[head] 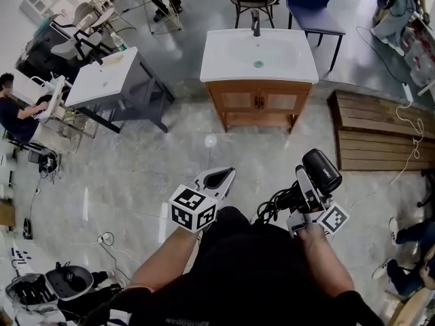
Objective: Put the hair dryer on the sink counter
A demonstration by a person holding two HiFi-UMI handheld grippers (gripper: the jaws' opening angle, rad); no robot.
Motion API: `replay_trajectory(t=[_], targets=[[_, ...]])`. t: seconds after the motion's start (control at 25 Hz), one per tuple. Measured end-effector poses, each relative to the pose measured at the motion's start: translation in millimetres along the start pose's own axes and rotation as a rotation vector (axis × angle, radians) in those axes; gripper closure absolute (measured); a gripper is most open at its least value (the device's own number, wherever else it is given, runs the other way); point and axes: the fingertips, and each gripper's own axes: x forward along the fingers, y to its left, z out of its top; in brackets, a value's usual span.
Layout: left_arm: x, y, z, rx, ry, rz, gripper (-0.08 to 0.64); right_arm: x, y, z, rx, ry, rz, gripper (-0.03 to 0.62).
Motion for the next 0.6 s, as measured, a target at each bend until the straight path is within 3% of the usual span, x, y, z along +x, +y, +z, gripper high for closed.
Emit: replay_trajectory(t=[0.2,0.6], targets=[[15.1,19.2,1.5,-0.017,0.026,0.012,0.56,10.4,-11.7,15.4,0.0,-0.018,-0.021,0.422],[78.3,52.9,51.2,0.014,0.014,-0.071,0.56,60.2,-39.0,54.5,-0.034,-0.059,-0.047,0.423]])
